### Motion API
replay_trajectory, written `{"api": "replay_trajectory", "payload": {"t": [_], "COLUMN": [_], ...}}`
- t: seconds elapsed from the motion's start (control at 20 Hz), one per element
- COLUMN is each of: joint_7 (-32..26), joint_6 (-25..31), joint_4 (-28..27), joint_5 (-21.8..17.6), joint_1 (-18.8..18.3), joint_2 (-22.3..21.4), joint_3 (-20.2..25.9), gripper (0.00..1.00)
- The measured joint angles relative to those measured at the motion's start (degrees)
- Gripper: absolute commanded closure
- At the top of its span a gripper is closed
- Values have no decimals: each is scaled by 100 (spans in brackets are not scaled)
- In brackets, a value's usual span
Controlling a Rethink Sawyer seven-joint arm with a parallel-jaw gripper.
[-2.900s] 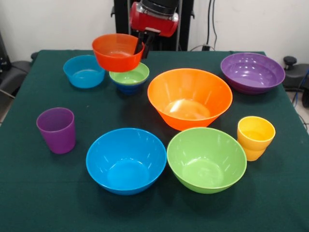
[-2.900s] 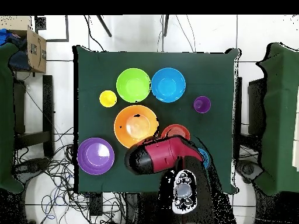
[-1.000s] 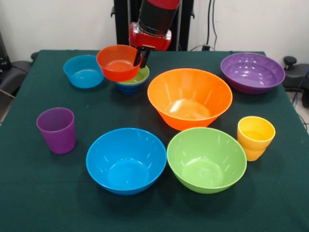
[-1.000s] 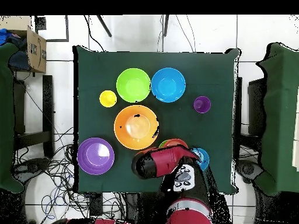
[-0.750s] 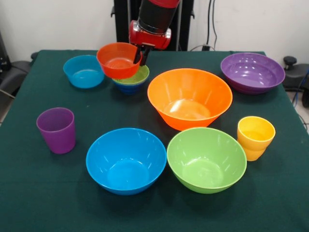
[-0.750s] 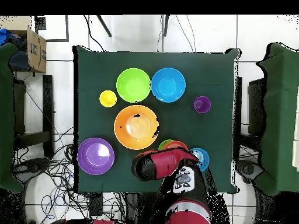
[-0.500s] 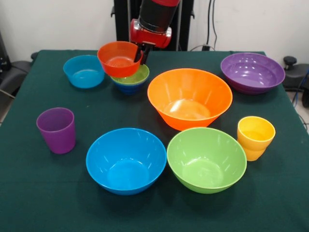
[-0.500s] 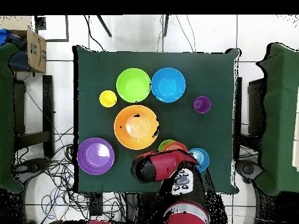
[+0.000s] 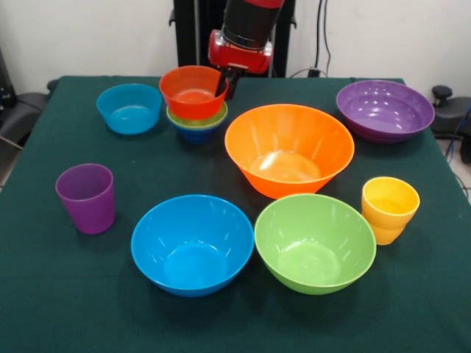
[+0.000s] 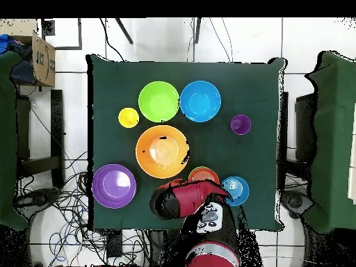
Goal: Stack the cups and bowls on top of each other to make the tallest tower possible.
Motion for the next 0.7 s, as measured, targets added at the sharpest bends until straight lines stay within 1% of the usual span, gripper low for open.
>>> {"api": "replay_trajectory", "payload": {"t": [0.35, 0.7], "joint_7": [0, 0], "joint_6": [-187, -312], "joint_4": [29, 28], "joint_5": [191, 236], "joint_1": [101, 117], "joint_2": [129, 310], "joint_3": [-26, -106], "gripper": [100, 100]}}
